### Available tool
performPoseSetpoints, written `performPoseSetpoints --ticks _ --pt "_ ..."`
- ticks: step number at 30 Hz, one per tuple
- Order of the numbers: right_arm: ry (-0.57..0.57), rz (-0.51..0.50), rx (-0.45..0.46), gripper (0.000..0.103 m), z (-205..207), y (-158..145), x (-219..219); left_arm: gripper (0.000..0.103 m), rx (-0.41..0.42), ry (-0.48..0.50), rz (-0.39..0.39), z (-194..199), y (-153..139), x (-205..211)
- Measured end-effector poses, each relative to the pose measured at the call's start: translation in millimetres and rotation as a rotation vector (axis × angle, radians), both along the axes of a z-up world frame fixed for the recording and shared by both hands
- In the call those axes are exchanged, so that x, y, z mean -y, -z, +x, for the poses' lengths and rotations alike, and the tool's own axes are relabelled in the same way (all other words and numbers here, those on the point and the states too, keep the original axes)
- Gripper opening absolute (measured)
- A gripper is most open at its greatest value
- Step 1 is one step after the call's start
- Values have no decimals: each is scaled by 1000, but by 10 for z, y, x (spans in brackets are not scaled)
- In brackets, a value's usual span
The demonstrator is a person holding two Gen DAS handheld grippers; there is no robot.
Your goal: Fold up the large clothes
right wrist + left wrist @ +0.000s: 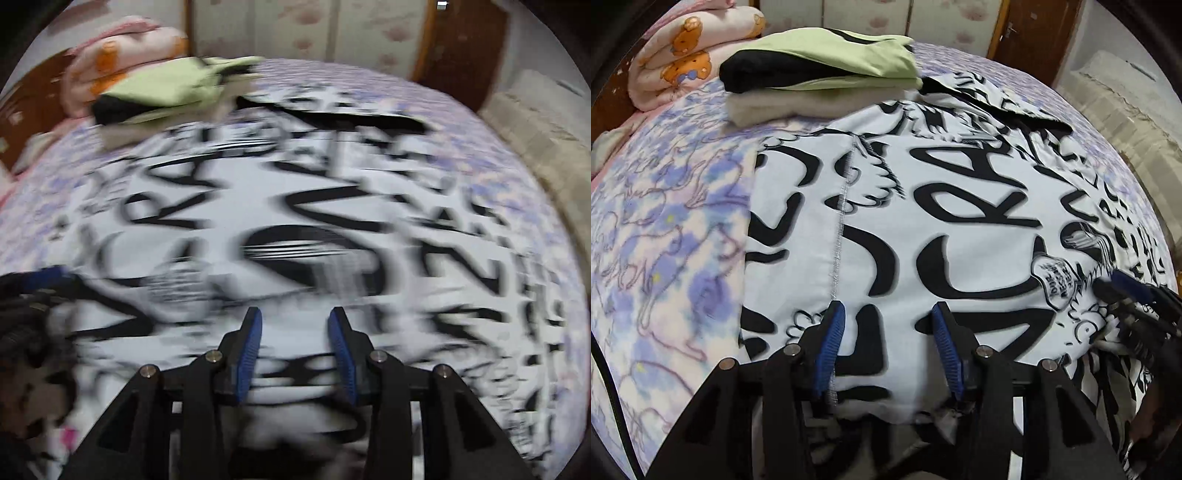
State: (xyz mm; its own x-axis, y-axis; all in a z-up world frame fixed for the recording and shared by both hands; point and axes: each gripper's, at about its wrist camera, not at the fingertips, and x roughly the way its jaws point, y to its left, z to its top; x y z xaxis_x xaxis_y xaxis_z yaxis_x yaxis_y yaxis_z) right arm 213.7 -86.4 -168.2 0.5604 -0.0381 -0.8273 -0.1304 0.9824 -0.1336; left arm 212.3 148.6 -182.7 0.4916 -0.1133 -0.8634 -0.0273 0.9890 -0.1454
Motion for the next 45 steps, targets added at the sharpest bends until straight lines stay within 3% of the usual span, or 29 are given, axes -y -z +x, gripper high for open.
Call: performPoseSetpoints --ticks 3,5,9,18,28,45 --pt "109 6 4 39 78 -10 393 47 -11 -2 -78 22 26 -121" --pt "190 -6 -8 39 108 3 626 47 -10 -3 -67 26 30 -109" --pt "237 114 -34 41 88 -4 885 48 -6 -6 -24 26 34 -32" --pt "198 84 -10 42 20 -128 662 54 -29 -8 -23 -26 -60 -6" --pt "151 160 27 42 -306 -525 514 56 6 -16 -36 -301 -403 -46" --pt "47 167 174 43 -1452 -1448 434 62 137 -14 0 -1375 -1236 -163"
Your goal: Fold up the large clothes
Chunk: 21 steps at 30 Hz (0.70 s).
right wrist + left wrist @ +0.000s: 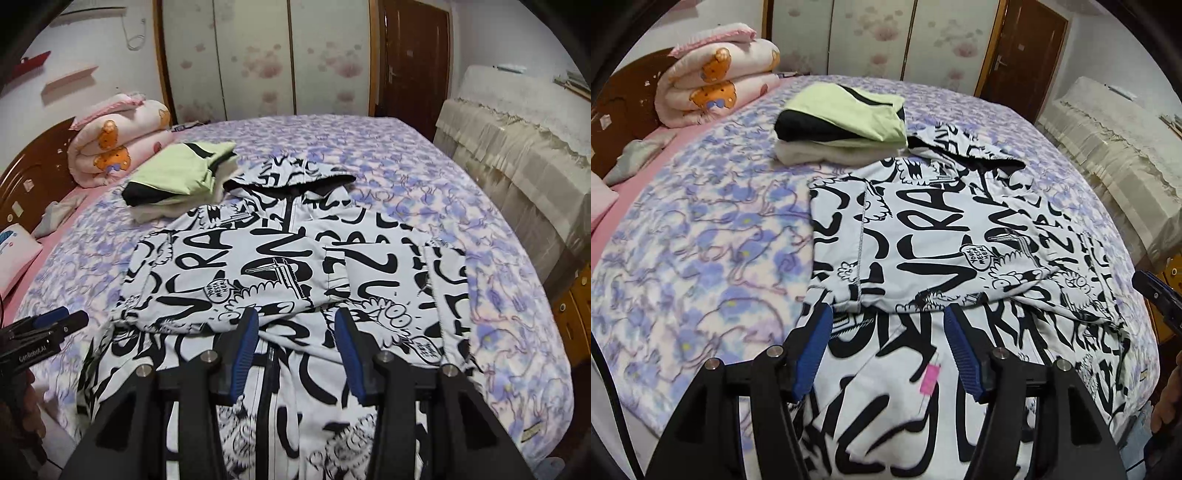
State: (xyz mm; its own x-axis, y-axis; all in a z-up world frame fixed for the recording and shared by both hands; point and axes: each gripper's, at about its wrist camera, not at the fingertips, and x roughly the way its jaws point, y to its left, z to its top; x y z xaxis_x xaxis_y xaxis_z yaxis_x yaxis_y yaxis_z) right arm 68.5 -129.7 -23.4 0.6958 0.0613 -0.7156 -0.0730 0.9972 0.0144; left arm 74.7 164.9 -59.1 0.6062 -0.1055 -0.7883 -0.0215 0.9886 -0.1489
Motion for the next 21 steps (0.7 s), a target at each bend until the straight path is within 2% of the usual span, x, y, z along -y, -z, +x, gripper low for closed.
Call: performPoseSetpoints --ticks 7,14,18,19,20,21 --pt "-19 -20 37 43 -451 -171 102 66 60 -19 4 -495 -241 -84" --pt "-32 -68 47 43 -845 -204 280 75 83 -20 19 -814 -314 -116" --pt "-62 -127 -17 44 -956 -38 441 78 62 -10 44 -935 -230 -156" --pt "-66 -133 -42 47 -959 12 484 79 49 -10 51 -964 -184 -173" --pt "-69 -133 -95 56 -957 105 560 79 31 -12 58 -988 -121 -201" --pt "-65 -121 -151 61 -938 216 659 79 9 -13 63 -1006 -42 -237"
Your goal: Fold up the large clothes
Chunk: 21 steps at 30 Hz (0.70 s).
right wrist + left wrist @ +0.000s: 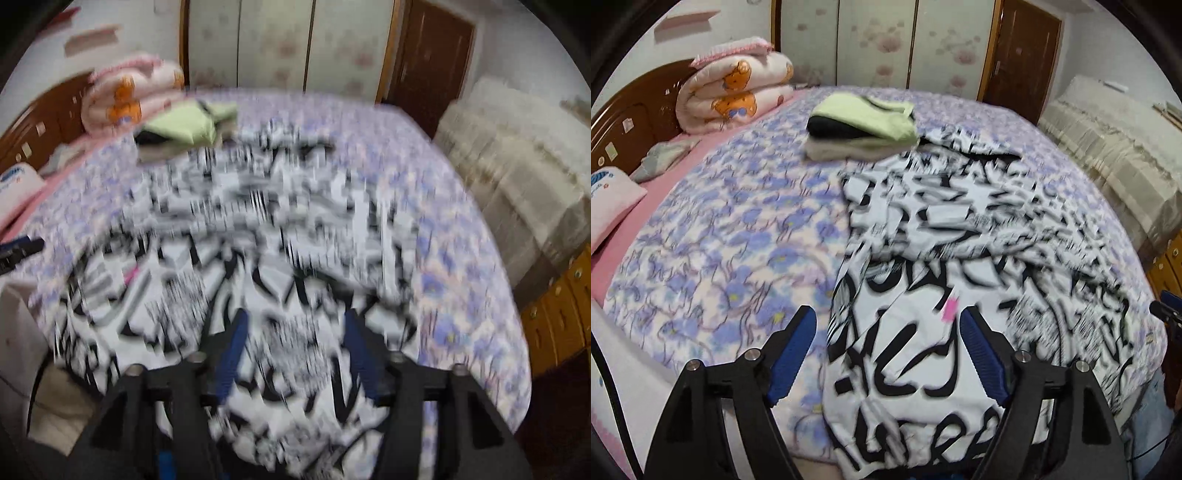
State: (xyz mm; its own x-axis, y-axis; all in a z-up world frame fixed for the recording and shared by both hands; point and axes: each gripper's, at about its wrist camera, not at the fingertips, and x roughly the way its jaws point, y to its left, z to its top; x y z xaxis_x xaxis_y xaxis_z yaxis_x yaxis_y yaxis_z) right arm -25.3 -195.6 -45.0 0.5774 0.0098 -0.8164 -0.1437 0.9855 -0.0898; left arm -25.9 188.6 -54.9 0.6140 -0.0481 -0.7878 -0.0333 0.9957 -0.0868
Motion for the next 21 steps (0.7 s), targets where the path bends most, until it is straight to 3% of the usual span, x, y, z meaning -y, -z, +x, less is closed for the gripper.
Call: performPoseSetpoints --ticks 4,8,12,15,21 --pt "92 82 -198 61 74 410 473 79 -120 -6 -5 -31 423 -172" --pt "210 243 -421 61 108 863 1051 79 -255 -14 -25 -42 886 -298" --pt "303 318 -531 61 41 1132 1438 79 -360 -16 -75 -80 1241 -391" --pt "356 364 -585 61 -54 1319 1604 79 -392 -23 -130 -100 1381 -465" --pt "282 451 -688 61 -186 1604 1436 81 -421 -17 -194 -105 1512 -542"
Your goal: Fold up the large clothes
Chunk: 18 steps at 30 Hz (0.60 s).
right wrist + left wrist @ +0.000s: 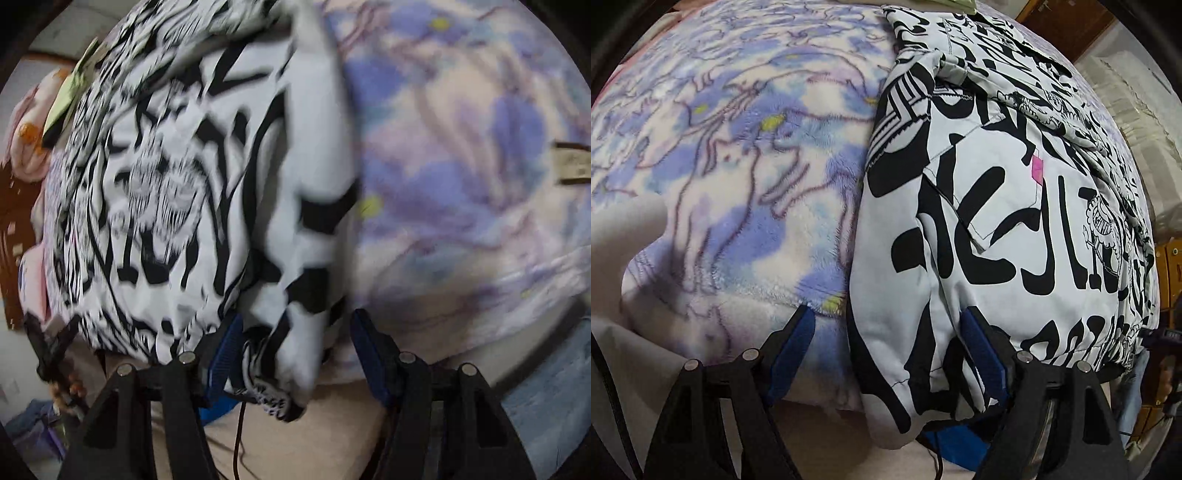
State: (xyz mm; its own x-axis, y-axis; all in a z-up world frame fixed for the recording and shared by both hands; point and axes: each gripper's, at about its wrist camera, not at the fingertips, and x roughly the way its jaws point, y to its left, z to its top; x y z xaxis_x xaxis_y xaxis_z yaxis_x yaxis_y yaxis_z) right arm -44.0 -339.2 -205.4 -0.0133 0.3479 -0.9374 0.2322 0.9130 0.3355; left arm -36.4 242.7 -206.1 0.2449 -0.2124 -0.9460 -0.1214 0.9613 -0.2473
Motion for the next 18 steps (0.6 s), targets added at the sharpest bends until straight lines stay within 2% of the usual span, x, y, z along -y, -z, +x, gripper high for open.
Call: performPoseSetpoints --ticks 2,7,11,13,15,16,18 --pt "-43 13 -34 61 -1 80 -101 82 -6 12 0 -9 21 11" --pt "-82 8 -12 58 5 100 -206 85 -18 38 -10 20 66 26" --pt "-145 -9 41 38 36 59 -370 84 -36 49 -18 19 161 75" --pt "-224 -78 88 28 44 11 -539 66 -39 81 -14 27 152 137" --pt "-325 -164 156 14 -3 -98 -744 34 -38 123 -29 26 110 227" --pt "-351 -186 176 12 -16 -133 -805 27 -35 140 -36 25 85 269" --pt "-391 -224 219 7 -34 -219 -907 19 -38 170 3 34 26 371"
